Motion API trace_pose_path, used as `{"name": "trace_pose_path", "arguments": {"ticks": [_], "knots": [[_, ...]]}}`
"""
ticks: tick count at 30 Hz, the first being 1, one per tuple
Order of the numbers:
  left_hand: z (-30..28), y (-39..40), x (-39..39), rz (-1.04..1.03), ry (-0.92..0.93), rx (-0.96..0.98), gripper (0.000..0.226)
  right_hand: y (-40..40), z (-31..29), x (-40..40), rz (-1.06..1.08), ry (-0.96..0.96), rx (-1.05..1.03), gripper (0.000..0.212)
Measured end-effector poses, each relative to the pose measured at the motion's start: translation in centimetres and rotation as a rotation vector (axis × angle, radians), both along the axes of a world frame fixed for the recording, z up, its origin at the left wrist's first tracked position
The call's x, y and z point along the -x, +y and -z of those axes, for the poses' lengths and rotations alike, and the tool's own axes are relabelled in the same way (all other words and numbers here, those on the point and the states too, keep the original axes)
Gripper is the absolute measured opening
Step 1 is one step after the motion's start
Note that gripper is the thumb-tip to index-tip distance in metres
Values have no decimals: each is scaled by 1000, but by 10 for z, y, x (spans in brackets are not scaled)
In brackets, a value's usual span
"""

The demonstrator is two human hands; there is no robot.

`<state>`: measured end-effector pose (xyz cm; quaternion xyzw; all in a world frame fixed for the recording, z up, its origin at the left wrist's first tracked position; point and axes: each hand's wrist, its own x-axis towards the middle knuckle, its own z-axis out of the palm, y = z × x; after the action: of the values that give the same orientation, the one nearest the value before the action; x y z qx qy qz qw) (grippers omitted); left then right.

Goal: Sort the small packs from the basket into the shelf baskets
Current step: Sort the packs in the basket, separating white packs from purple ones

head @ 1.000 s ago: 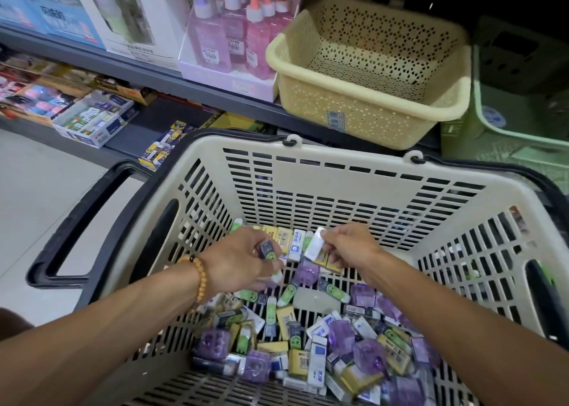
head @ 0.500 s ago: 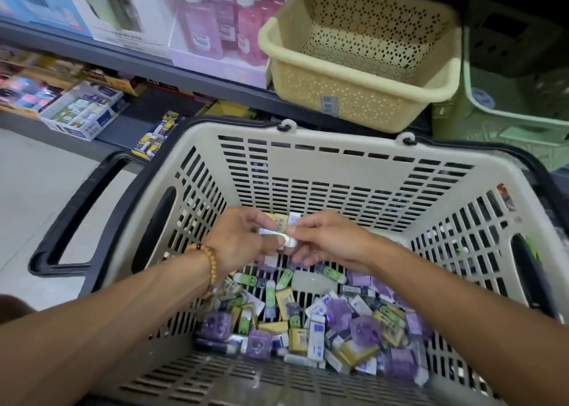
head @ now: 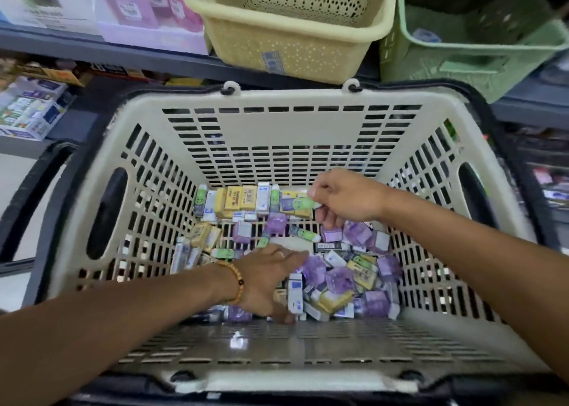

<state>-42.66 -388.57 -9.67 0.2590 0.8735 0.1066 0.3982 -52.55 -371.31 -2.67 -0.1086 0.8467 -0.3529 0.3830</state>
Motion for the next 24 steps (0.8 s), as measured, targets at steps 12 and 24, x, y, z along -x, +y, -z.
{"name": "trace_pose_path", "arguments": {"ticks": [12,24], "knots": [[-2,6,6,-134,-210,98,101,-4,17,14,-87,66,-30,26],[-11,7,1,-154,-263,27,70,0,22,18,-58,61,-64,24]]}}
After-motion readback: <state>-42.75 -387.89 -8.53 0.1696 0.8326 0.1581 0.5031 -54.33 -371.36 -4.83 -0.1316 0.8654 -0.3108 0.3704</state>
